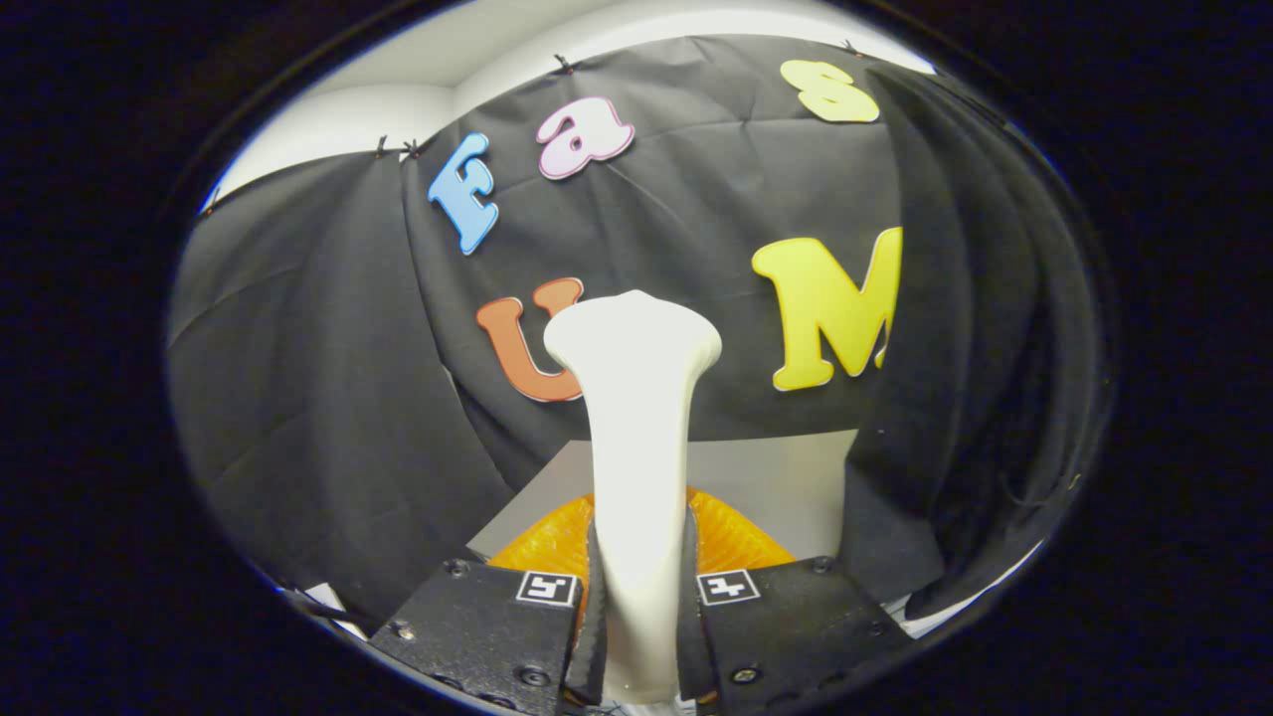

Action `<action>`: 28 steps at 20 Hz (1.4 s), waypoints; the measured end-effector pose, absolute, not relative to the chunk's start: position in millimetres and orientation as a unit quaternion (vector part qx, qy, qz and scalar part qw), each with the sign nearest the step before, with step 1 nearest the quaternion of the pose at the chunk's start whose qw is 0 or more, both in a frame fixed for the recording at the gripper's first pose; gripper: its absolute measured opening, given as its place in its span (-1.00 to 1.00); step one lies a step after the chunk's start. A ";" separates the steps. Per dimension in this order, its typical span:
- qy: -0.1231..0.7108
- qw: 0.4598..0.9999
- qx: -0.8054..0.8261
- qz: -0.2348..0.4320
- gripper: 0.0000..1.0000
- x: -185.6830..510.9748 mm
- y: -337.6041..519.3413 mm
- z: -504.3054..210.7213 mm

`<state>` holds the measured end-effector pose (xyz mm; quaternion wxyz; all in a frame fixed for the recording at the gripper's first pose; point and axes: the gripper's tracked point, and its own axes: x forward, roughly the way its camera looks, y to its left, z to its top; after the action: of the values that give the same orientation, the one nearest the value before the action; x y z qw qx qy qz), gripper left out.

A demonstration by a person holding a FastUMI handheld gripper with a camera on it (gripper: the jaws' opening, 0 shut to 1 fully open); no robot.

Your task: Iron the clothes twice with a garment steamer, once on the left side and once on the right side.

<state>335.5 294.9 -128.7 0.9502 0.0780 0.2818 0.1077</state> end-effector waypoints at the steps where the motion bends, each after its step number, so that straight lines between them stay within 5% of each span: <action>1: 0.276 0.952 0.078 0.105 -0.39 325.8 284.7 -121.8; 16: 0.133 0.990 0.049 -0.025 -0.39 173.1 75.5 22.0; 28: 0.026 0.997 -0.016 -0.075 -0.39 239.9 -9.4 88.7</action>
<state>239.9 -9.4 88.7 0.9967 -0.0165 0.0262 -0.0747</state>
